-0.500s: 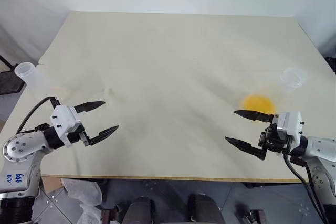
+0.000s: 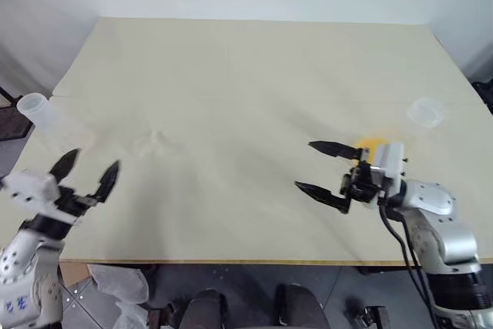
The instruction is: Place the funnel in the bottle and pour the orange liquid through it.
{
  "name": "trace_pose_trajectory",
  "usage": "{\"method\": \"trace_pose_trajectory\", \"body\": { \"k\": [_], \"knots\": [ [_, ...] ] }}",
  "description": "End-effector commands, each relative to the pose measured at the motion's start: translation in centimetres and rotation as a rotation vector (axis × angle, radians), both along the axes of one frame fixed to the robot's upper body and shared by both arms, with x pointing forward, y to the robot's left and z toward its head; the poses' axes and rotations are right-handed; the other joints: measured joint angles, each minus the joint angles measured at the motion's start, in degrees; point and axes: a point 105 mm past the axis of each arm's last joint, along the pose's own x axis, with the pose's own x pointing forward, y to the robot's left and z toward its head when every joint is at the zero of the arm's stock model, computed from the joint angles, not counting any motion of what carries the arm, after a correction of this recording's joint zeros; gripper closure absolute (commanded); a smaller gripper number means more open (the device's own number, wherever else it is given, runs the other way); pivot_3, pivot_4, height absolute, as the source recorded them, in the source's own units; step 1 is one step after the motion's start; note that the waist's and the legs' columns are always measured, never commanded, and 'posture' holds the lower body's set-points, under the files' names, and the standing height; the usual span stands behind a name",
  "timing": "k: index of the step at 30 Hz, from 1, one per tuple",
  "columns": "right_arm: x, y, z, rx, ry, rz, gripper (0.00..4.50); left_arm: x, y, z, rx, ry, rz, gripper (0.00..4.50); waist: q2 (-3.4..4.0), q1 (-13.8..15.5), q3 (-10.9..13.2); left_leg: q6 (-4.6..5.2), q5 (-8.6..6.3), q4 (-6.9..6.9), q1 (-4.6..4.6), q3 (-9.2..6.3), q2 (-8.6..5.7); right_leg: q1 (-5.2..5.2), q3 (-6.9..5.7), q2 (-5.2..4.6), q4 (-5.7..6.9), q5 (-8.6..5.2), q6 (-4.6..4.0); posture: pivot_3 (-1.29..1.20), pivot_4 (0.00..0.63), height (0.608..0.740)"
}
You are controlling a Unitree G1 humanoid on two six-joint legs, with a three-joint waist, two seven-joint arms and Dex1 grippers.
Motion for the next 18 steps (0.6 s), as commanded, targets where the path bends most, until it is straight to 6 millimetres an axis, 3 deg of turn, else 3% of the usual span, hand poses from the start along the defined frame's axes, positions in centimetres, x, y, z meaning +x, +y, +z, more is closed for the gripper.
{"method": "trace_pose_trajectory", "body": {
  "k": [1, 5, 11, 18],
  "knots": [
    [0.2, 1.6, 1.1, 0.031, -0.014, 0.026, 0.02, -2.4, 3.0, -0.1, -0.047, -0.022, 0.184, 0.00, -0.03, 0.26, -0.01, 0.00, 0.00, 0.01, -0.02, -0.06, -0.01, 0.01, -0.02, -0.01, 0.01, 0.00, 0.00, 0.00, 0.150, 0.740],
    [0.5, 2.9, 1.0, 0.037, -0.016, 0.058, 0.02, -2.8, 3.4, -0.1, -0.068, -0.010, 0.229, 0.00, -0.09, 0.41, -0.04, 0.00, 0.00, 0.01, -0.05, -0.17, -0.06, 0.04, -0.06, -0.03, 0.00, 0.00, 0.00, 0.00, 0.150, 0.740],
    [0.3, 3.1, 0.5, 0.034, -0.009, 0.064, 0.02, -0.2, 3.2, 1.5, -0.066, 0.017, 0.233, 0.00, -0.12, 0.09, -0.06, 0.00, 0.00, 0.00, -0.04, -0.19, -0.07, 0.07, -0.09, -0.02, 0.00, 0.00, 0.00, 0.00, 0.150, 0.740],
    [0.3, 3.0, 0.2, 0.044, -0.004, 0.047, 0.02, 2.5, 4.6, 4.3, -0.048, 0.013, 0.322, 0.00, -0.12, -0.18, -0.06, 0.00, 0.00, -0.04, 0.00, -0.14, -0.06, 0.04, -0.09, 0.01, 0.02, 0.00, 0.00, 0.00, 0.150, 0.740]
  ]
}}
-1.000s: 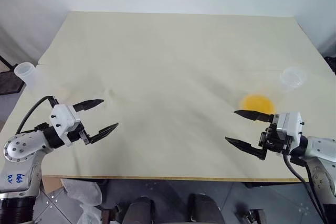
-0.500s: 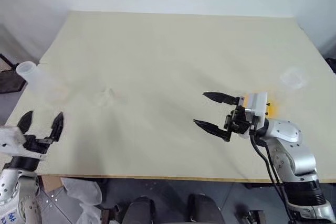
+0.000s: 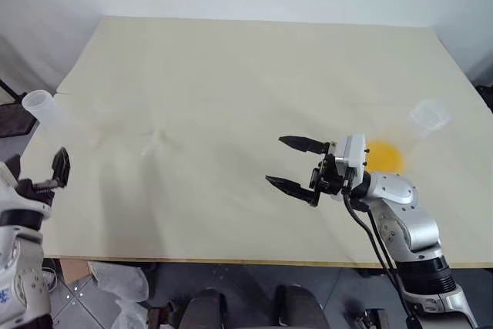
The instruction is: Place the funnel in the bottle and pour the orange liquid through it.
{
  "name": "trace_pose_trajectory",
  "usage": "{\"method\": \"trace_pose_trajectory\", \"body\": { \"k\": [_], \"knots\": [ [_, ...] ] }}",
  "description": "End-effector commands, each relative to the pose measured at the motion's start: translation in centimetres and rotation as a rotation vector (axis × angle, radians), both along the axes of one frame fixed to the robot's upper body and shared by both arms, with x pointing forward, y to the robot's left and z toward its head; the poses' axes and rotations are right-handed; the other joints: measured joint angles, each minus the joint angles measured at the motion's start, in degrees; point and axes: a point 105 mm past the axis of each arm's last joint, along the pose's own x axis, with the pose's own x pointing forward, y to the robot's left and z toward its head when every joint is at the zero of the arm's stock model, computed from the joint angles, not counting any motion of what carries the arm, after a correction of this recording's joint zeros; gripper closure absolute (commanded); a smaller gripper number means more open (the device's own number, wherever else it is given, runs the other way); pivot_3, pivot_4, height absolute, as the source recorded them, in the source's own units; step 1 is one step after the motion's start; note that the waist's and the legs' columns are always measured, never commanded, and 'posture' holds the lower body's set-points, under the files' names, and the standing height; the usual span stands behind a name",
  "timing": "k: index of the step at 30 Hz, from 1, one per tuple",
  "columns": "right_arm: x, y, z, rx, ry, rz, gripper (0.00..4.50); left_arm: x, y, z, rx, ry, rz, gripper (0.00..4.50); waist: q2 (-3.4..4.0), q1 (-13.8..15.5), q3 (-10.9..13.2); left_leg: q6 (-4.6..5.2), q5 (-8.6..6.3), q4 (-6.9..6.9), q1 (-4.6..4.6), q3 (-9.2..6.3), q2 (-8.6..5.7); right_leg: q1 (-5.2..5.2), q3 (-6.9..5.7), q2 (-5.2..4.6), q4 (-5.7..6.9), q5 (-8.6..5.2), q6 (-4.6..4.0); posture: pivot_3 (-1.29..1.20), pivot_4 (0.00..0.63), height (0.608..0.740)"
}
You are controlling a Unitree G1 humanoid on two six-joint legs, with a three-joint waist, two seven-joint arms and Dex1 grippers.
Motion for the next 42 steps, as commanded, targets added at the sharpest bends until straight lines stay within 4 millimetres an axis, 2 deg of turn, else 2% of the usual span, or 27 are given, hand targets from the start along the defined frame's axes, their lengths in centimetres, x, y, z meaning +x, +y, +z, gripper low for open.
{"method": "trace_pose_trajectory", "body": {
  "k": [1, 5, 9, 12, 23, 26, 31, 34, 35, 38, 40, 41, 42],
  "knots": [
    [-0.4, 0.1, 0.7, 0.024, -0.040, 0.000, 0.02, 0.7, 1.0, 1.5, 0.015, -0.009, 0.051, 0.00, 0.00, -0.08, 0.00, 0.00, 0.00, -0.01, -0.01, 0.00, 0.01, -0.03, -0.01, 0.01, 0.00, 0.00, 0.00, 0.00, 0.150, 0.740],
    [-0.5, 0.4, 0.7, 0.028, -0.043, 0.000, 0.02, 3.5, 1.5, 2.4, 0.026, 0.027, 0.010, 0.00, 0.00, 0.07, 0.00, -0.03, 0.02, 0.00, -0.01, 0.00, 0.01, -0.03, -0.04, 0.03, 0.06, 0.00, 0.00, 0.00, 0.150, 0.740],
    [-0.8, 0.8, 0.9, 0.033, -0.053, 0.012, 0.02, 5.3, 2.4, 3.3, 0.032, 0.036, 0.013, 0.00, 0.00, 0.04, 0.00, -0.04, 0.02, -0.02, -0.01, 0.01, -0.02, -0.05, -0.04, 0.02, 0.05, 0.00, 0.00, 0.00, 0.150, 0.740],
    [-0.8, 0.9, 1.2, 0.040, -0.062, 0.007, 0.02, 7.0, 2.1, 3.7, 0.036, 0.048, -0.031, 0.00, 0.00, 0.03, 0.00, -0.04, 0.02, -0.05, -0.03, -0.01, -0.02, -0.08, -0.14, 0.03, 0.07, 0.00, 0.00, 0.00, 0.150, 0.740],
    [-1.1, 0.9, 1.2, 0.049, -0.063, -0.015, 0.02, 8.8, 2.3, 4.6, 0.062, 0.039, -0.050, 0.00, -0.02, -0.24, 0.01, -0.05, 0.02, -0.04, -0.06, 0.04, -0.02, -0.11, -0.24, 0.02, 0.14, 0.00, 0.00, 0.00, 0.150, 0.740],
    [-1.1, 0.8, 1.1, 0.054, -0.061, -0.029, 0.00, 8.9, 2.3, 4.8, 0.067, 0.029, -0.048, 0.67, -0.02, -0.25, 0.01, -0.05, 0.02, -0.04, -0.06, 0.04, -0.02, -0.11, -0.24, 0.02, 0.14, 0.00, 0.00, 0.00, 0.150, 0.740],
    [-1.2, 0.9, 0.8, 0.058, -0.054, -0.034, 0.00, 8.9, 2.4, 4.8, 0.077, 0.034, -0.054, 2.16, -0.02, -0.24, 0.01, -0.05, 0.02, -0.03, -0.07, 0.05, -0.02, -0.11, -0.24, 0.02, 0.15, 0.00, 0.00, 0.00, 0.150, 0.740],
    [-1.2, 0.9, 0.8, 0.062, -0.055, -0.045, 0.00, 8.9, 2.1, 5.5, 0.088, -0.002, -0.070, 2.17, -0.02, -0.25, 0.01, -0.05, 0.02, -0.03, -0.06, 0.04, -0.02, -0.11, -0.24, 0.02, 0.15, 0.00, 0.00, 0.00, 0.150, 0.740],
    [-1.2, 0.8, 0.8, 0.061, -0.057, -0.051, 0.00, 8.9, 1.5, 6.3, 0.093, -0.046, -0.102, 2.17, -0.02, -0.25, 0.01, -0.05, 0.02, -0.03, -0.07, 0.04, -0.02, -0.11, -0.24, 0.01, 0.16, 0.00, 0.00, 0.00, 0.150, 0.740],
    [-1.2, 0.0, 0.8, 0.055, -0.066, -0.085, 0.00, 9.0, -1.8, 9.2, 0.131, -0.179, -0.288, 2.17, -0.08, 0.08, 0.03, -0.05, 0.02, 0.01, -0.13, 0.05, -0.02, -0.11, -0.28, 0.02, 0.16, 0.00, 0.00, 0.00, 0.150, 0.740],
    [-1.3, -0.3, 0.8, 0.050, -0.068, -0.101, 0.00, 9.1, -3.1, 9.8, 0.144, -0.203, -0.371, 2.17, -0.09, 0.14, 0.03, -0.05, 0.02, 0.05, -0.19, 0.06, -0.04, -0.10, -0.29, 0.01, 0.16, 0.00, 0.00, 0.00, 0.150, 0.740],
    [-1.4, -0.8, 0.8, 0.044, -0.069, -0.120, 0.00, 9.1, -4.9, 10.2, 0.158, -0.210, -0.470, 2.17, -0.09, 0.15, 0.03, -0.05, 0.02, 0.05, -0.19, 0.05, -0.05, -0.09, -0.28, 0.00, 0.15, 0.00, 0.00, 0.00, 0.150, 0.740],
    [-1.6, -2.2, 0.6, 0.024, -0.068, -0.167, 0.00, 9.1, -9.1, 10.6, 0.202, -0.202, -0.702, 2.17, -0.10, 0.38, 0.03, -0.05, 0.02, 0.05, -0.19, 0.04, -0.07, -0.09, -0.28, -0.01, 0.15, 0.00, 0.00, 0.00, 0.150, 0.740]
  ]
}}
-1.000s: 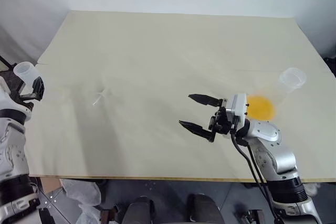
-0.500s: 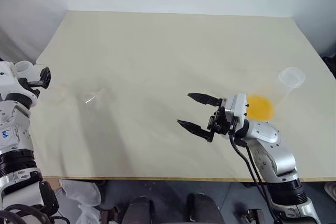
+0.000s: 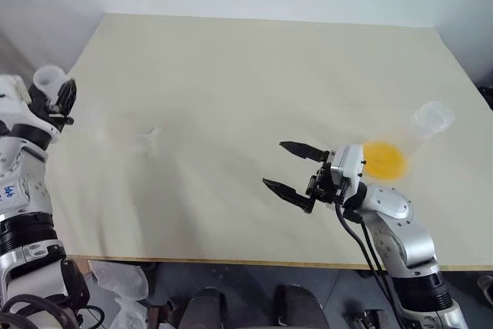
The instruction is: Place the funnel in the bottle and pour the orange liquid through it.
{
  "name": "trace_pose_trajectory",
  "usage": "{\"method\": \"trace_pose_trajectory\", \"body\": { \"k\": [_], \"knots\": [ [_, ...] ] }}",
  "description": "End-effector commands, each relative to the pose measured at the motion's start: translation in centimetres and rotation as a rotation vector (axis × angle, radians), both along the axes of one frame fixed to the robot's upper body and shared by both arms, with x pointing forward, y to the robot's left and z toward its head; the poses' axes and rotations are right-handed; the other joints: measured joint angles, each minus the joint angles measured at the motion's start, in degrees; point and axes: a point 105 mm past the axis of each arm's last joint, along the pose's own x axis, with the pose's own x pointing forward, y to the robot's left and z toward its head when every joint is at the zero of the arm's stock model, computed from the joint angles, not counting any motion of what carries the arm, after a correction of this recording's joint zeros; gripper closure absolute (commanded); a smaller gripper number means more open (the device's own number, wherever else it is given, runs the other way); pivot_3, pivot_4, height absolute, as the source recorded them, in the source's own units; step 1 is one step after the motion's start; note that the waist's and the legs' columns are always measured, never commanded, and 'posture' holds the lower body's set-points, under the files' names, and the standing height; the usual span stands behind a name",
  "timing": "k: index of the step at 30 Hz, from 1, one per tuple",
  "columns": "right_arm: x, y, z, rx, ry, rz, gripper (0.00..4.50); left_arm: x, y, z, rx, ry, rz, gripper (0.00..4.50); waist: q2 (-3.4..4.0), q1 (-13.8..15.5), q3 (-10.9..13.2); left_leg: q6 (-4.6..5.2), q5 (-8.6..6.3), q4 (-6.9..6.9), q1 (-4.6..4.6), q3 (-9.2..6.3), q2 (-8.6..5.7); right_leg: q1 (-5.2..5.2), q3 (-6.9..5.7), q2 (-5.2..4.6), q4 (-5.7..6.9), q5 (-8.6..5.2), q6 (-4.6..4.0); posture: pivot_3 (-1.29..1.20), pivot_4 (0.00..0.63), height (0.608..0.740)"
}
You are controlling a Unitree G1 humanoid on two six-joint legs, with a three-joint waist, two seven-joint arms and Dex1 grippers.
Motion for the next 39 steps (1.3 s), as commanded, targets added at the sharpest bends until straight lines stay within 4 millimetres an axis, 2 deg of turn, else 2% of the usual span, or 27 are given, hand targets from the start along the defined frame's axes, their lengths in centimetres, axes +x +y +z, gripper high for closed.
{"method": "trace_pose_trajectory", "body": {
  "k": [1, 3, 5, 8, 9, 11, 12, 15, 17, 20, 28, 30, 31, 35, 39],
  "knots": [
    [-0.9, -3.2, 1.2, -0.030, -0.063, -0.107, 0.00, -1.1, -9.6, 3.1, 0.157, -0.070, -0.523, 2.17, -0.01, 0.46, 0.00, 0.00, 0.00, 0.00, -0.05, 0.01, -0.04, 0.02, -0.02, -0.01, -0.01, 0.00, 0.00, 0.00, 0.150, 0.740],
    [-1.4, -5.3, 0.8, -0.065, -0.050, -0.181, 0.00, -1.6, -14.3, 2.8, 0.213, -0.031, -0.779, 2.17, -0.02, 1.07, 0.00, 0.01, 0.00, 0.02, -0.05, -0.09, -0.09, 0.12, -0.01, -0.02, 0.02, 0.00, 0.00, 0.00, 0.150, 0.740],
    [-1.6, -6.5, 0.5, -0.083, -0.042, -0.225, 0.00, -1.6, -16.3, 2.7, 0.219, -0.014, -0.883, 2.17, -0.02, 1.20, 0.00, 0.01, -0.01, 0.01, -0.05, -0.02, -0.11, 0.13, 0.01, -0.01, -0.02, 0.01, 0.00, 0.00, 0.150, 0.740],
    [-2.4, -9.4, 0.0, -0.114, -0.019, -0.336, 0.00, -2.2, -23.0, 0.6, 0.282, 0.050, -1.168, 2.17, -0.01, 0.93, 0.00, 0.01, 0.00, -0.06, 0.01, 0.19, -0.03, 0.07, 0.00, 0.03, -0.04, 0.01, 0.00, 0.00, 0.150, 0.740],
    [-2.6, -9.9, -0.1, -0.120, -0.015, -0.359, 0.00, -2.2, -24.5, 0.1, 0.295, 0.055, -1.215, 2.17, -0.01, 0.99, -0.01, 0.01, 0.00, -0.07, 0.03, 0.25, -0.02, 0.06, 0.01, 0.04, -0.04, 0.01, 0.00, 0.00, 0.150, 0.740],
    [-2.9, -10.2, -0.2, -0.127, -0.013, -0.378, 0.00, -1.8, -26.7, -1.1, 0.300, 0.084, -1.264, 2.17, -0.02, 0.89, 0.00, 0.01, 0.00, 0.00, 0.04, 0.36, 0.00, 0.06, 0.04, 0.03, -0.05, 0.01, 0.00, 0.00, 0.150, 0.740],
    [-3.1, -10.0, -0.1, -0.120, -0.016, -0.383, 0.00, -1.6, -28.0, -2.3, 0.343, 0.101, -1.283, 2.17, -0.02, 0.52, 0.00, 0.01, 0.00, 0.00, 0.04, 0.47, -0.01, 0.05, 0.09, 0.03, -0.09, 0.01, 0.00, 0.00, 0.150, 0.740],
    [-3.5, -9.3, 0.1, -0.103, -0.023, -0.386, 0.00, -1.5, -30.5, -5.0, 0.446, 0.134, -1.324, 2.17, -0.01, -0.12, 0.00, 0.01, 0.00, -0.04, 0.11, 0.66, 0.08, -0.05, 0.15, 0.07, -0.09, 0.00, 0.00, 0.00, 0.150, 0.740],
    [-3.9, -8.5, 0.2, -0.092, -0.024, -0.383, 0.00, -1.0, -31.9, -5.9, 0.473, 0.137, -1.323, 2.17, -0.01, 0.10, 0.00, 0.00, 0.01, -0.04, 0.11, 0.69, 0.09, -0.06, 0.16, 0.08, -0.08, 0.00, -0.01, 0.00, 0.150, 0.740],
    [-4.2, -7.8, 0.5, -0.072, -0.027, -0.387, 0.00, -0.1, -32.7, -5.9, 0.477, 0.122, -1.282, 2.17, -0.02, 0.45, 0.00, 0.01, 0.00, 0.03, 0.05, 0.64, 0.07, -0.06, 0.15, 0.06, -0.10, 0.00, 0.00, 0.00, 0.150, 0.740],
    [-4.3, -6.8, 0.6, -0.042, -0.020, -0.389, 0.00, -0.3, -33.1, -6.1, 0.486, 0.126, -1.314, 2.17, -0.02, 0.97, 0.00, 0.01, 0.00, 0.03, 0.06, 0.63, 0.05, -0.05, 0.15, 0.04, -0.10, 0.00, 0.00, 0.00, 0.150, 0.740],
    [-4.2, -6.6, 0.7, -0.039, -0.021, -0.385, 0.00, -0.2, -32.8, -6.2, 0.443, 0.164, -1.321, 1.45, -0.02, 1.01, 0.00, 0.02, 0.00, 0.03, 0.06, 0.63, 0.05, -0.05, 0.14, 0.04, -0.10, 0.00, 0.00, 0.00, 0.150, 0.740],
    [-4.1, -6.6, 0.7, -0.037, -0.022, -0.384, 0.00, -0.2, -32.6, -6.1, 0.422, 0.171, -1.332, 1.28, -0.02, 0.98, 0.00, 0.02, 0.00, 0.03, 0.06, 0.63, 0.05, -0.05, 0.14, 0.04, -0.10, 0.00, 0.00, 0.00, 0.150, 0.740],
    [-3.9, -6.6, 0.9, -0.036, -0.027, -0.379, 0.00, -0.3, -31.9, -6.0, 0.395, 0.210, -1.348, 0.05, -0.02, 0.95, 0.00, 0.02, 0.00, 0.03, 0.06, 0.64, 0.05, -0.05, 0.15, 0.04, -0.10, 0.00, 0.00, 0.00, 0.150, 0.740],
    [-3.7, -6.5, 0.9, -0.034, -0.029, -0.373, 0.00, 0.1, -31.1, -5.6, 0.403, 0.214, -1.315, 0.05, -0.02, 1.01, 0.00, 0.02, 0.00, 0.03, 0.05, 0.62, 0.05, -0.05, 0.14, 0.04, -0.10, 0.00, 0.00, 0.00, 0.150, 0.740]
  ]
}}
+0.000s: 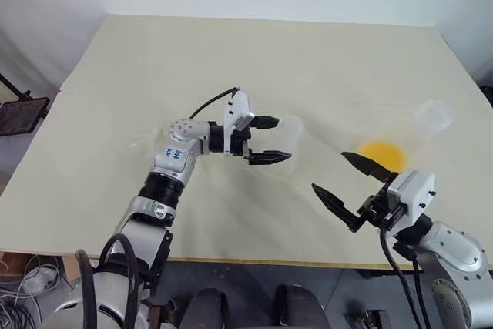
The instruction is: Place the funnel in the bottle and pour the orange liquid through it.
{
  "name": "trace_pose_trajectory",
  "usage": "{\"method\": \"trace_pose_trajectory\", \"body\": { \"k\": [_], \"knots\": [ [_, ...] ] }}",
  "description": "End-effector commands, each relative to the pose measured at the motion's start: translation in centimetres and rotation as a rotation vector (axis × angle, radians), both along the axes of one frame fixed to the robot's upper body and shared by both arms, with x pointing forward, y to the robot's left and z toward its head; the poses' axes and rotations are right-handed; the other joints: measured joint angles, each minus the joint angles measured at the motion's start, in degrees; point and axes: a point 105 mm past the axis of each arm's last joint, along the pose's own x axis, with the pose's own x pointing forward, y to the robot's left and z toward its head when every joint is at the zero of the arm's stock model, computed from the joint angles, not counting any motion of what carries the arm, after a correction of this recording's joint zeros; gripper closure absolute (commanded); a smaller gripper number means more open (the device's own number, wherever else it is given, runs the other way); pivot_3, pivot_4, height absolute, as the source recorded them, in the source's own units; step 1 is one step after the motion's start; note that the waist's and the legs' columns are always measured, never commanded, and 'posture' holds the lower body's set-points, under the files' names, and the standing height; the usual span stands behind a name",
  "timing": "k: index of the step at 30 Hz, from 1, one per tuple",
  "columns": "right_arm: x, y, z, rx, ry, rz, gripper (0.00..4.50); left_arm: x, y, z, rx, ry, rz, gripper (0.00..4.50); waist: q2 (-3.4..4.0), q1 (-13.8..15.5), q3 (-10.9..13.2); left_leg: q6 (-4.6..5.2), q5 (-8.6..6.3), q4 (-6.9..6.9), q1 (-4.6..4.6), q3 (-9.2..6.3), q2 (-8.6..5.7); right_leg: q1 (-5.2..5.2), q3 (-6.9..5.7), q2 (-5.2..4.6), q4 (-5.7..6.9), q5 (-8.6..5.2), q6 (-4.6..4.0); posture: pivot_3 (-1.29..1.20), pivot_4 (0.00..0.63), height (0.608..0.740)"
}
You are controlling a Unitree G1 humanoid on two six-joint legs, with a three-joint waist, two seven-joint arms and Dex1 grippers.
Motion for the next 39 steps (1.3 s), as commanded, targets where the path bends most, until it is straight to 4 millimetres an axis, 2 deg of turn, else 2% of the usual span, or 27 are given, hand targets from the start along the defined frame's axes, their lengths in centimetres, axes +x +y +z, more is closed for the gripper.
{"method": "trace_pose_trajectory", "body": {
  "k": [1, 4, 8, 10, 12, 15, 18, 20, 23, 27, 29, 34, 39],
  "knots": [
    [-0.1, 0.1, 0.8, 0.007, -0.032, 0.011, 0.00, 0.1, 0.7, 1.6, -0.025, -0.040, 0.011, 0.05, 0.00, 0.01, 0.00, 0.00, 0.00, 0.00, -0.01, 0.00, 0.00, 0.00, 0.00, 0.00, 0.00, 0.00, 0.00, 0.00, 0.150, 0.740],
    [0.0, 0.2, 0.7, 0.007, -0.029, 0.015, 0.00, 0.3, 1.5, 2.0, -0.018, -0.056, 0.027, 0.05, 0.00, 0.00, 0.00, 0.00, 0.00, 0.00, -0.01, -0.01, 0.00, 0.00, -0.01, 0.00, 0.00, 0.00, 0.00, 0.00, 0.150, 0.740],
    [0.1, 0.0, 0.7, 0.004, -0.025, 0.023, 0.00, -0.1, 4.0, 3.1, -0.018, -0.119, 0.028, 0.05, 0.00, -0.22, 0.00, 0.00, 0.00, 0.00, -0.01, -0.02, 0.00, 0.00, -0.02, 0.00, 0.00, 0.00, 0.00, 0.00, 0.150, 0.740],
    [0.1, 0.1, 0.7, 0.002, -0.020, 0.047, 0.00, -0.6, 6.0, 4.2, -0.054, -0.164, 0.041, 0.05, 0.00, -0.69, 0.00, 0.00, 0.00, -0.02, -0.01, -0.01, 0.02, -0.02, -0.02, 0.01, 0.01, 0.00, 0.00, 0.00, 0.150, 0.740],
    [0.2, 0.5, 0.8, 0.000, -0.009, 0.095, 0.00, -0.8, 8.8, 5.3, -0.083, -0.236, 0.106, 0.05, 0.00, -1.01, 0.00, 0.00, 0.00, -0.02, 0.02, -0.05, 0.05, -0.01, -0.02, 0.01, 0.03, 0.00, 0.00, 0.00, 0.150, 0.740],
    [0.5, 1.3, 0.8, -0.005, 0.011, 0.166, 0.00, -1.0, 12.5, 5.8, -0.102, -0.294, 0.236, 0.05, 0.01, -1.36, 0.00, -0.01, 0.00, 0.00, 0.06, -0.13, 0.07, -0.01, 0.01, 0.02, 0.05, 0.00, 0.00, 0.00, 0.150, 0.740],
    [0.9, 2.6, 1.0, -0.026, 0.013, 0.255, 0.00, -1.5, 17.3, 4.9, -0.124, -0.280, 0.444, 0.05, 0.01, -1.49, 0.00, -0.01, 0.00, 0.00, 0.08, -0.35, 0.08, 0.00, 0.00, 0.02, 0.08, 0.00, 0.00, 0.00, 0.150, 0.740],
    [1.2, 3.5, 1.2, -0.029, 0.011, 0.314, 0.00, -2.8, 20.5, 3.6, -0.129, -0.274, 0.587, 0.05, 0.01, -1.80, 0.00, 0.00, 0.00, -0.02, 0.11, -0.48, 0.05, -0.01, 0.06, -0.02, 0.09, 0.00, 0.00, 0.00, 0.150, 0.740],
    [1.5, 4.3, 1.6, -0.030, 0.000, 0.357, 0.00, -4.5, 22.8, 1.9, -0.107, -0.261, 0.714, 0.05, -0.02, -2.02, 0.01, 0.00, 0.00, -0.02, 0.06, -0.68, 0.05, 0.02, 0.01, -0.02, 0.11, 0.00, 0.00, 0.00, 0.150, 0.740],
    [1.8, 6.3, 2.4, -0.047, -0.019, 0.464, 0.00, -8.7, 26.8, -0.2, -0.135, -0.245, 0.969, 0.05, -0.03, -2.20, 0.02, 0.00, 0.00, 0.04, 0.01, -0.79, 0.03, 0.05, 0.02, -0.06, 0.09, 0.00, 0.00, 0.00, 0.150, 0.740],
    [1.9, 6.8, 2.5, -0.047, -0.020, 0.495, 0.00, -10.4, 27.7, -1.1, -0.145, -0.223, 1.053, 0.05, -0.03, -2.11, 0.02, 0.00, 0.00, 0.03, 0.02, -0.84, 0.06, 0.08, 0.02, -0.06, 0.09, 0.00, 0.00, 0.00, 0.150, 0.740],
    [2.2, 6.9, 2.1, -0.061, -0.018, 0.523, 0.00, -12.2, 29.0, -2.3, -0.148, -0.194, 1.178, 0.05, -0.04, -0.87, 0.01, 0.00, 0.00, 0.07, 0.04, -0.84, 0.03, 0.15, 0.06, -0.07, 0.04, 0.00, -0.01, 0.00, 0.150, 0.740],
    [2.4, 6.9, 2.0, -0.064, -0.018, 0.533, 0.00, -12.2, 28.0, -3.0, -0.186, -0.147, 1.188, 0.05, -0.04, -0.95, 0.01, 0.00, -0.01, 0.07, 0.04, -0.83, 0.02, 0.15, 0.07, -0.07, 0.03, 0.00, -0.01, 0.00, 0.150, 0.740]
  ]
}}
